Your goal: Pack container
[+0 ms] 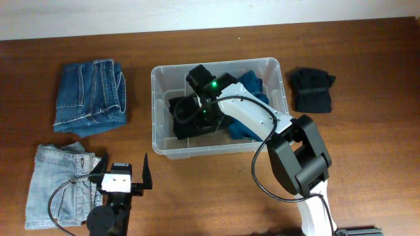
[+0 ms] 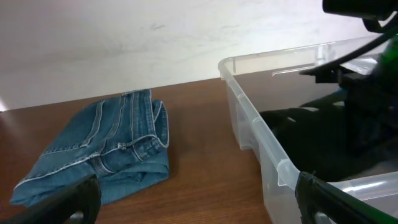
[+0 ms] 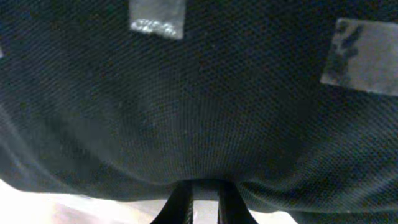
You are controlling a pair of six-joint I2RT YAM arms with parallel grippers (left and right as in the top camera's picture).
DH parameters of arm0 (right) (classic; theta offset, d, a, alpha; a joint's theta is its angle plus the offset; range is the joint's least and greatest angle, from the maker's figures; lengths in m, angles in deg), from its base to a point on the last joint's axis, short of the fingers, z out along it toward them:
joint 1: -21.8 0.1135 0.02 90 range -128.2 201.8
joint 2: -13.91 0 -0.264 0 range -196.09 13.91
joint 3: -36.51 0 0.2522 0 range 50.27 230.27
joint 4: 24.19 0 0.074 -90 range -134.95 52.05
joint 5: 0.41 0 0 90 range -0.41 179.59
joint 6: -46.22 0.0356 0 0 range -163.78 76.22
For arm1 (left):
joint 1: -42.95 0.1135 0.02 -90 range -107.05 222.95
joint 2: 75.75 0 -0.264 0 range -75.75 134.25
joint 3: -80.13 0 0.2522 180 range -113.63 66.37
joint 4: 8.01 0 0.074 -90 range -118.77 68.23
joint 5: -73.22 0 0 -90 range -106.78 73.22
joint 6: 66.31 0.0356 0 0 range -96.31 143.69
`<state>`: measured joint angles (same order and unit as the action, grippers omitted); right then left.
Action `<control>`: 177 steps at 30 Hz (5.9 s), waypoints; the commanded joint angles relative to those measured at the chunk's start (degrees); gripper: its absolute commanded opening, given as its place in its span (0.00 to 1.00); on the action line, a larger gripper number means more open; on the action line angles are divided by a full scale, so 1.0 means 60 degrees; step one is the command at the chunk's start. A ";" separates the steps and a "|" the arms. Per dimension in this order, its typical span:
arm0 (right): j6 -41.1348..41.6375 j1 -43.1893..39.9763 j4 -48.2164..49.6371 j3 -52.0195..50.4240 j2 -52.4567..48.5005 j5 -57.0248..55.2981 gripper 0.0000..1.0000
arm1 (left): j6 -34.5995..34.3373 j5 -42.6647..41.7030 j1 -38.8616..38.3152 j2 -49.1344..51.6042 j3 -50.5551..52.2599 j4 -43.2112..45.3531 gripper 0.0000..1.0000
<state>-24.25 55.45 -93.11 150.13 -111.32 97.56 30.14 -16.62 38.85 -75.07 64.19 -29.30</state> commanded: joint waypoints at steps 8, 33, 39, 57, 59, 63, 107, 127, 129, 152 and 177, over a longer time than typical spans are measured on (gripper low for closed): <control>0.0663 0.0076 0.1126 0.0073 -0.0361 -0.0120 0.08 | 0.0153 -0.0069 0.0022 -0.0055 0.0055 0.0025 0.99; 0.1035 0.0058 0.0452 0.0437 0.0801 -0.0160 0.26 | 0.0153 -0.0069 0.0022 -0.0055 0.0055 0.0025 0.99; 0.0750 -0.0495 -0.1515 0.0776 0.2346 -0.1282 0.41 | 0.0153 -0.0069 0.0022 -0.0055 0.0055 0.0025 0.99; -0.1566 -0.3606 -0.4160 0.0678 0.3289 -0.2608 0.85 | 0.0153 -0.0069 0.0022 -0.0055 0.0055 0.0025 0.99; -0.1912 -0.3894 -0.4116 0.0678 0.3293 -0.2448 0.85 | 0.0153 -0.0069 0.0022 -0.0055 0.0055 0.0025 1.00; -0.2965 -0.4328 -0.3956 0.0565 0.3271 -0.1311 0.75 | 0.0153 -0.0069 0.0022 -0.0055 0.0055 0.0025 1.00; -0.3220 -0.4426 -0.3450 0.0277 0.1880 -0.1005 0.28 | 0.0153 -0.0069 0.0022 -0.0055 0.0055 0.0025 1.00; -0.3224 -0.4426 -0.3432 0.0240 0.1260 -0.0936 0.25 | 0.0153 -0.0069 0.0022 -0.0055 0.0055 0.0022 0.99; -0.3282 -0.4426 -0.3432 0.0240 0.1260 -0.0936 0.20 | 0.0153 -0.0069 0.0022 -0.0055 0.0055 0.0025 1.00; -0.4371 -0.4444 -0.2969 0.0244 0.1260 -0.1588 0.13 | 0.0153 -0.0069 0.0022 -0.0055 0.0055 0.0025 0.99; -0.1581 -0.4444 -0.3089 0.0244 0.1260 -0.1577 0.06 | 0.0153 -0.0069 0.0022 -0.0055 0.0055 0.0025 0.99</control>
<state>-37.49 28.59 -111.45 152.10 -102.89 89.84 30.14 -16.62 38.85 -75.07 64.19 -29.30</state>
